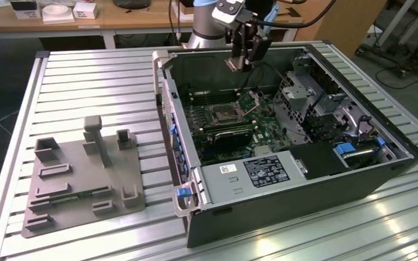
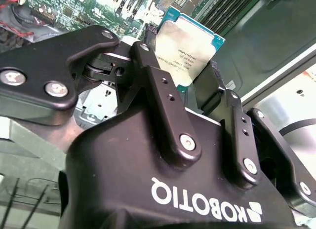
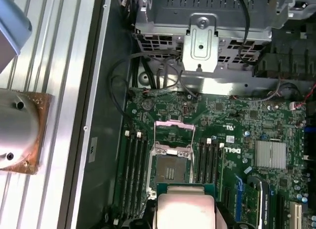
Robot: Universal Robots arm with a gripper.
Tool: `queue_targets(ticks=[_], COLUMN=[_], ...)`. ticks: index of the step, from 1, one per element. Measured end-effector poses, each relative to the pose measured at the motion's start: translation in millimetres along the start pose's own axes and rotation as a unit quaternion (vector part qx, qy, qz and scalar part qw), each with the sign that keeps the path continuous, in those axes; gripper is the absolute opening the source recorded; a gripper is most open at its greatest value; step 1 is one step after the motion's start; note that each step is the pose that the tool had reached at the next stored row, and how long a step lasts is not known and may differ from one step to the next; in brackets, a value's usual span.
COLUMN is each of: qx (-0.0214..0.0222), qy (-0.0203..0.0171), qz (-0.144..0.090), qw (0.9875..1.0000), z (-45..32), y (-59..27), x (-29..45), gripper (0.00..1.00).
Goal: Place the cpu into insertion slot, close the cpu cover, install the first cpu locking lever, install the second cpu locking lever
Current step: 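Place the cpu into insertion slot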
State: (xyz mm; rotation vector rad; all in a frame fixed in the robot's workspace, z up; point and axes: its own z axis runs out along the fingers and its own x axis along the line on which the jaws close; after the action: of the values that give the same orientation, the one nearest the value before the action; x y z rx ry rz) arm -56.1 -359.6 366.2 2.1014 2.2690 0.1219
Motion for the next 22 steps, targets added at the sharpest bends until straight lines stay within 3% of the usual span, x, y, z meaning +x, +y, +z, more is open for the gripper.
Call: queue_targets(ticks=[7, 14, 18, 22], qx=[-0.0006, -0.0011, -0.0006, -0.0005], qy=[-0.0026, -0.0051, -0.0029, -0.0025], qz=[0.029, 0.057, 0.032, 0.028], qw=[0.9996, 0.9984, 0.9995, 0.9996], z=[0.0, 0.0, 0.0, 0.0], y=[-2.0, -4.0, -4.0, -4.0], x=[0.2, 0.3, 0.4, 0.3], gripper=[0.54, 0.54, 0.54, 0.54])
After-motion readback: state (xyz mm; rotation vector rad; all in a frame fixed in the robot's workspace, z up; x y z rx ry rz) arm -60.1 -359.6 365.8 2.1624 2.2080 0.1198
